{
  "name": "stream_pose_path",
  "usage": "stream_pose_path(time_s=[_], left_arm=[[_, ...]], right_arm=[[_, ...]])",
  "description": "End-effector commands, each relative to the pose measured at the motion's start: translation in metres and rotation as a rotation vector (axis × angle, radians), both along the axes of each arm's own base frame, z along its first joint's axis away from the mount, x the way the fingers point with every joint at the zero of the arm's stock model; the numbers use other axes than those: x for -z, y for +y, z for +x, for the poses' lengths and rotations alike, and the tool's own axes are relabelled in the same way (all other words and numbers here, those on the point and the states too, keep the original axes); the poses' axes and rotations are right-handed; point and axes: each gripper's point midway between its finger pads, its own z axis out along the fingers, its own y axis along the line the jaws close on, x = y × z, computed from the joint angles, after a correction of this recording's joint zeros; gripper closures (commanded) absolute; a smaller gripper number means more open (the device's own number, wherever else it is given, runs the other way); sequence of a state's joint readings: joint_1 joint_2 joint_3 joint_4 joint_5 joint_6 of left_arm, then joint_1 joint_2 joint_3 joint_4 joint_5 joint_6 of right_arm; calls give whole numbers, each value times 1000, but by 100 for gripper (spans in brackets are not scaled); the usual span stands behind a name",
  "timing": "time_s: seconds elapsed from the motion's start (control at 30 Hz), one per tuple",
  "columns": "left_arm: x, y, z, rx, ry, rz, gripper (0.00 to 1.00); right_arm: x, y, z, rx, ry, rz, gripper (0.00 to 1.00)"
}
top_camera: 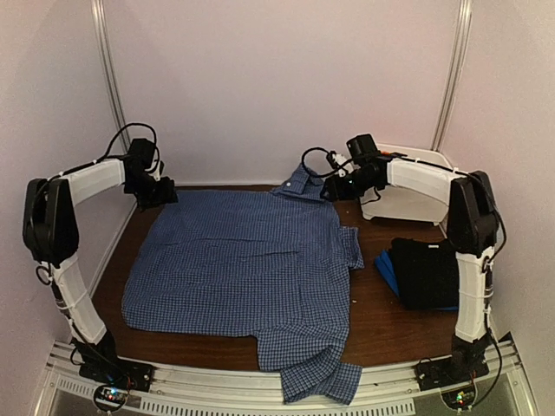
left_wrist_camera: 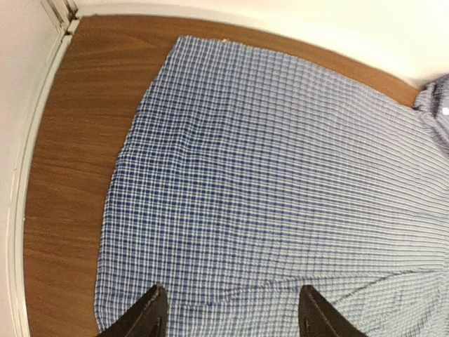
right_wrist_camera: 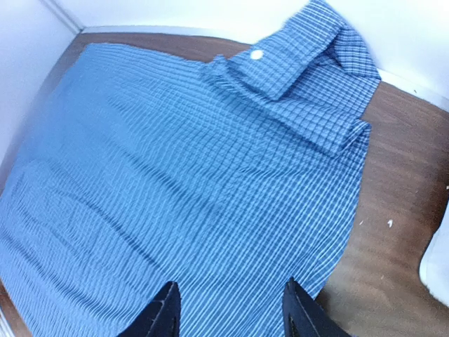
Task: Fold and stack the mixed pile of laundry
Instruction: Move the flattened shirt to the center of the board.
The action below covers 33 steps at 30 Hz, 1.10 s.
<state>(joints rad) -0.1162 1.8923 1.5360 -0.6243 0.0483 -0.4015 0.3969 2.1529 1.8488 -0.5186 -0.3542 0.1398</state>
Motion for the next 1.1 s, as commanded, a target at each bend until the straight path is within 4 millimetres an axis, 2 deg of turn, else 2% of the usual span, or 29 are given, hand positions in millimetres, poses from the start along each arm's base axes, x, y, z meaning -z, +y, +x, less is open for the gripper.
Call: stream_pose_path(time_s=[0.0, 0.17, 0.23, 0.33, 0.43, 0.53, 0.7, 0.77, 0.87, 0.97, 1.0, 1.07], left_arm=[[-3, -17, -36, 29, -33, -7, 35], [16, -34, -78, 74, 0, -5, 35], [29, -39, -94, 84, 29, -7, 36], [45, -45, -115, 99, 63, -20, 37], [62, -47, -132, 110, 99, -15, 38], [74, -45, -141, 104, 123, -18, 38], [71, -49, -144, 105, 107, -54, 37], [64, -51, -145, 109, 92, -65, 36], [53, -50, -153, 106, 72, -87, 33], [45, -50, -173, 104, 62, -120, 33], [38, -51, -182, 100, 49, -139, 33], [38, -54, -203, 101, 51, -166, 32]], right_arm=[[12, 13, -61, -57, 31, 11, 51], [55, 23, -112, -105, 118, -46, 56], [71, 24, -125, -111, 149, -57, 59], [93, 16, -132, -92, 184, -87, 62], [114, -2, -128, -50, 216, -126, 63], [131, -29, -113, 14, 240, -161, 63], [143, -71, -79, 114, 246, -183, 63], [134, -72, -69, 112, 237, -159, 63], [91, -52, -67, 62, 177, -74, 60], [31, -27, -88, -14, 93, -9, 53], [15, -23, -98, -34, 75, 2, 51], [-8, -19, -122, -66, 63, 30, 48]])
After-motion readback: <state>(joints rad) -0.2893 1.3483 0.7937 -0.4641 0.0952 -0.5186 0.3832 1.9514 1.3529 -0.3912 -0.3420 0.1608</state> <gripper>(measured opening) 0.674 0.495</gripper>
